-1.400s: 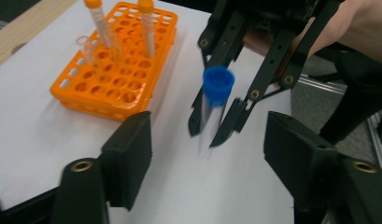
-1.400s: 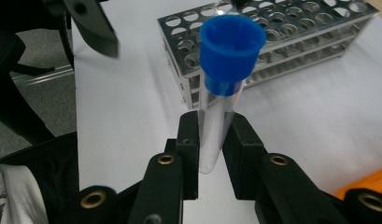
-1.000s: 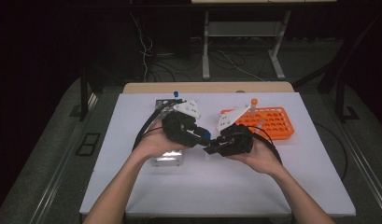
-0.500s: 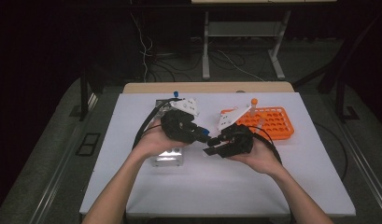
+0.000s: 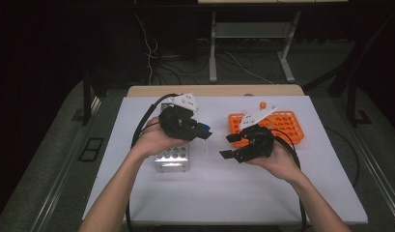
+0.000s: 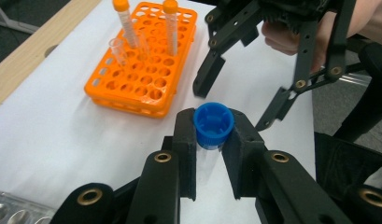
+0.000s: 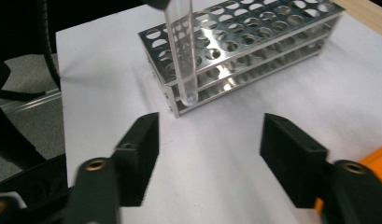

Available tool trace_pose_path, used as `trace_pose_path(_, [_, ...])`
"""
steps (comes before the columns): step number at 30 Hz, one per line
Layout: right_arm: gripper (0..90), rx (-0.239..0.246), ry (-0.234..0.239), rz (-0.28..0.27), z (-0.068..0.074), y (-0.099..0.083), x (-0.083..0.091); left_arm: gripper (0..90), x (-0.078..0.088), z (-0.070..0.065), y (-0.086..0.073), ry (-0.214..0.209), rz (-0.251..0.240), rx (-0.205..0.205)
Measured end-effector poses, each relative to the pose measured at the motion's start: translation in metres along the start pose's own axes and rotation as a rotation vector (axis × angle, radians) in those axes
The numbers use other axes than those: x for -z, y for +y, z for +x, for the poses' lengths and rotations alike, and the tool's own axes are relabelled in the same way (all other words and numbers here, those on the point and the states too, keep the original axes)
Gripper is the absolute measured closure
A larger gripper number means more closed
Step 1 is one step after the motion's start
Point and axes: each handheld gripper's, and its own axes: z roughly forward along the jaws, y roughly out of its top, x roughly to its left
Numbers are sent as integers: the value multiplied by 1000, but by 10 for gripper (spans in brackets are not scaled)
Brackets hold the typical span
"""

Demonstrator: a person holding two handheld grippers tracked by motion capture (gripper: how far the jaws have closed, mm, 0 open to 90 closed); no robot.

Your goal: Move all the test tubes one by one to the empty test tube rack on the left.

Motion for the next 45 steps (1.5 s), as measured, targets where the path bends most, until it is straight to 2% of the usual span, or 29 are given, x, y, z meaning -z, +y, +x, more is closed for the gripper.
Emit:
trace_pose_path(6, [149,-49,-34,-27,-7,-9,10,744,6,6,0,29,3,14])
trace_pose_path(12, [104,-87,-40,-61,-14,-24,23,744,12,16,1,62,4,29])
trace_pose_path(13, [78,-98,-40,-68,-14,-27,25,745,13,17,1,68,2,35])
trace_pose_path(14, [0,-105,-52,-74,-15,-30,27,744,14,19,1,71,4,32])
trace_pose_path(17, [2,-129,-79,-90,-17,-39,33,745,17,24,2,90,3,43])
trace_pose_path(22, [2,-166,-92,-98,-21,-54,40,745,22,34,2,118,4,62])
trace_pose_path(27, [2,-192,-106,-107,-24,-68,48,745,27,44,0,141,-19,88])
trace_pose_path(37, [2,-225,-127,-135,-25,-90,55,746,31,72,-5,214,-19,146])
trace_pose_path(45, [3,-231,-140,-136,-24,-98,55,746,24,94,1,267,7,151])
